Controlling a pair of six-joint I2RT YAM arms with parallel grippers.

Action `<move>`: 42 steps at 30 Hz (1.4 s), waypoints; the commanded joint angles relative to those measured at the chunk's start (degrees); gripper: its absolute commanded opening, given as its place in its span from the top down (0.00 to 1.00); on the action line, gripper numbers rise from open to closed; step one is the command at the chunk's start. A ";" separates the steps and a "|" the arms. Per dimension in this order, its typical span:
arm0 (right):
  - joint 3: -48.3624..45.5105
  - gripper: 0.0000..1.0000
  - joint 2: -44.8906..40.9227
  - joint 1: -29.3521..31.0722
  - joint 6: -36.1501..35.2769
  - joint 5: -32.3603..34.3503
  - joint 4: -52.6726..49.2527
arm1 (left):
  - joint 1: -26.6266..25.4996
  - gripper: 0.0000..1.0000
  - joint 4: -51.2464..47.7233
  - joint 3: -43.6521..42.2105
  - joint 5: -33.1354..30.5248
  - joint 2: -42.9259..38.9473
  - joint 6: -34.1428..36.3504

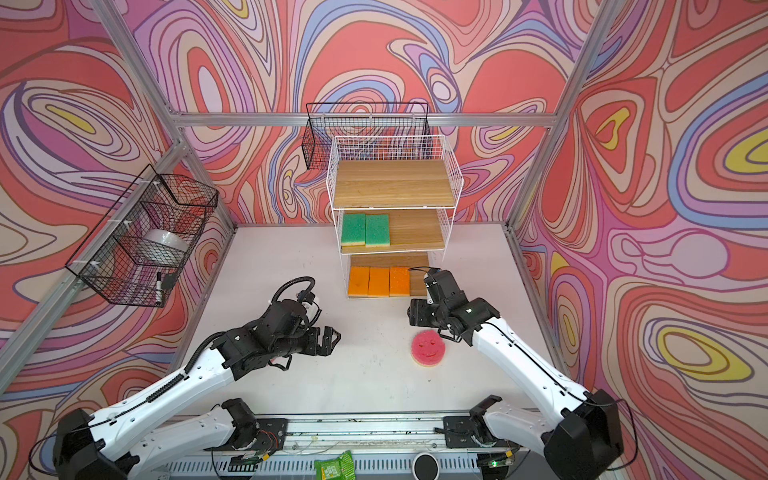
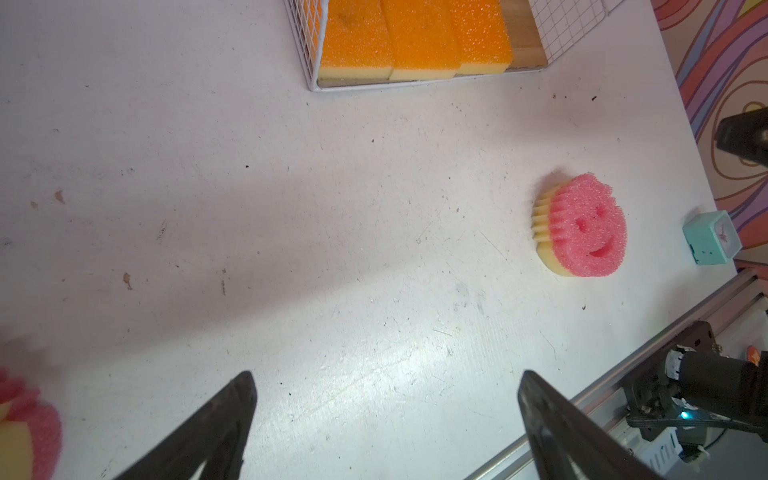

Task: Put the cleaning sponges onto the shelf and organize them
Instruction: 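Lower the right gripper over the pink smiley sponge and close on it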

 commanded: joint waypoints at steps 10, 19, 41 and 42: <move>-1.77 0.33 -0.23 -4.53 3.69 1.53 -12.24 | -4.30 0.02 5.71 0.49 -1.30 6.74 -0.43; -8.86 0.44 2.96 -16.01 5.14 -7.27 -0.83 | -4.75 0.02 8.24 -1.95 -1.36 6.86 -1.19; -20.51 0.48 5.02 -17.81 6.07 -18.46 12.66 | -4.66 0.01 9.07 -5.49 -3.93 4.86 -1.38; -20.35 0.48 4.93 -17.61 6.14 -17.88 12.39 | -4.67 0.01 8.98 -5.48 -3.93 4.76 -1.54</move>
